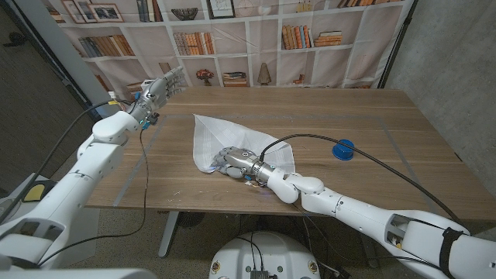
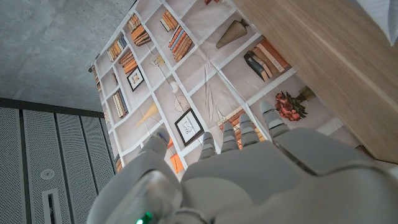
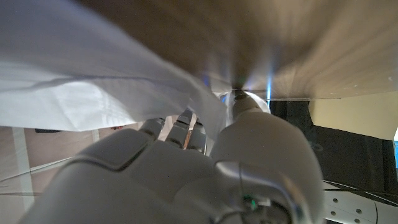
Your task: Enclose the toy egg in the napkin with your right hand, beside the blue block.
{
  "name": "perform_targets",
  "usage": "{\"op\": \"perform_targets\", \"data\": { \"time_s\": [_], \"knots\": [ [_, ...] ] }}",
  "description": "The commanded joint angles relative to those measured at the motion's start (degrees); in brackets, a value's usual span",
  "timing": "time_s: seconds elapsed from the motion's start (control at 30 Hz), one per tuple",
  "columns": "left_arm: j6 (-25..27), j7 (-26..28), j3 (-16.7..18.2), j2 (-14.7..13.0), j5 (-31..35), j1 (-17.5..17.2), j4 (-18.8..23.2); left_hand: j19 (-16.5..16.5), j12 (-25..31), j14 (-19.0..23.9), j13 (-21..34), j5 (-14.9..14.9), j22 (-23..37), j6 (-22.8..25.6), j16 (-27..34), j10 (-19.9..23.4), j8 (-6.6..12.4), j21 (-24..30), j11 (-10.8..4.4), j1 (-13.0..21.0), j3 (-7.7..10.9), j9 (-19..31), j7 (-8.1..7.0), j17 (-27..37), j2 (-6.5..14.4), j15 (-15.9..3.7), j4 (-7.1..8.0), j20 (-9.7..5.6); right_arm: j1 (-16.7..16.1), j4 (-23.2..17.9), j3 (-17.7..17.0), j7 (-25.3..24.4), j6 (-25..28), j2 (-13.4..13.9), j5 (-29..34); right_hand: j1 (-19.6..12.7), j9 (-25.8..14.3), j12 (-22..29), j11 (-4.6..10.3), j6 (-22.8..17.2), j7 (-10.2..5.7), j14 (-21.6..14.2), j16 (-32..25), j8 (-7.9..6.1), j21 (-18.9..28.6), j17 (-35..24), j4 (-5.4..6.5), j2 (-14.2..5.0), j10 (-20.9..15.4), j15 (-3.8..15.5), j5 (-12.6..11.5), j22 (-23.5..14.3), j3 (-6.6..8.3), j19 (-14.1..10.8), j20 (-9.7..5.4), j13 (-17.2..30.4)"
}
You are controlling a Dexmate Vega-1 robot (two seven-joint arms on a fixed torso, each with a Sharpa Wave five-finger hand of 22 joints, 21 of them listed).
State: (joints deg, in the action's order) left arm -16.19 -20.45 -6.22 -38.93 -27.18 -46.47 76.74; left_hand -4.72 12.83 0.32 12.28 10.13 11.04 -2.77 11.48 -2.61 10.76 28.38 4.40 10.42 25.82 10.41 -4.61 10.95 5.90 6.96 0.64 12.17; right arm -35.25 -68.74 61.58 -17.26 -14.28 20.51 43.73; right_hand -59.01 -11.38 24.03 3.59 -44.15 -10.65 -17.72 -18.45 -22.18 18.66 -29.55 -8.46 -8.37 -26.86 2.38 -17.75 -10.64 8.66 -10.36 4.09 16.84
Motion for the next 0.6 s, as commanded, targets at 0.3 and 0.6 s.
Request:
{"op": "perform_targets", "data": {
  "time_s": [0.3, 0.6],
  "knots": [
    [0.46, 0.39, 1.15, -0.56, -0.63, -1.52, 1.28, 0.42, 0.31, 0.00, 0.13, 0.23, 0.26, 0.05, 0.07, 0.04, 0.03, -0.18, 0.30, -0.47, 0.40, -0.01, -0.26, 0.18, 0.18, 0.36, 0.06, 0.00, -0.56, 2.78, 0.49, -9.07, 2.29, -1.80, 1.50, -2.34, -2.03, 0.76, 3.66, -15.00, 12.01, -2.25, -1.00, -2.84, 0.65, -1.69, 1.07, -1.52, -2.97, 9.06, 1.18, -0.03, 1.64, -3.27, -5.17, -0.16],
    [0.62, 0.66, 0.89, -0.27, -0.32, -1.04, 1.27, 0.45, 0.32, 0.02, 0.13, 0.22, 0.26, 0.11, 0.08, 0.05, 0.06, -0.24, 0.33, -0.52, 0.42, -0.01, -0.25, 0.18, 0.16, 0.35, 0.04, 0.00, -1.91, 1.58, -2.76, -16.07, 2.92, -1.95, -1.24, -1.63, -3.73, 0.87, 4.41, -13.55, 11.64, -2.66, -0.40, -3.84, 0.65, -1.50, 2.66, -2.43, -3.62, 9.63, 1.07, -0.11, 2.40, -3.63, -6.45, 0.33]
  ]
}}
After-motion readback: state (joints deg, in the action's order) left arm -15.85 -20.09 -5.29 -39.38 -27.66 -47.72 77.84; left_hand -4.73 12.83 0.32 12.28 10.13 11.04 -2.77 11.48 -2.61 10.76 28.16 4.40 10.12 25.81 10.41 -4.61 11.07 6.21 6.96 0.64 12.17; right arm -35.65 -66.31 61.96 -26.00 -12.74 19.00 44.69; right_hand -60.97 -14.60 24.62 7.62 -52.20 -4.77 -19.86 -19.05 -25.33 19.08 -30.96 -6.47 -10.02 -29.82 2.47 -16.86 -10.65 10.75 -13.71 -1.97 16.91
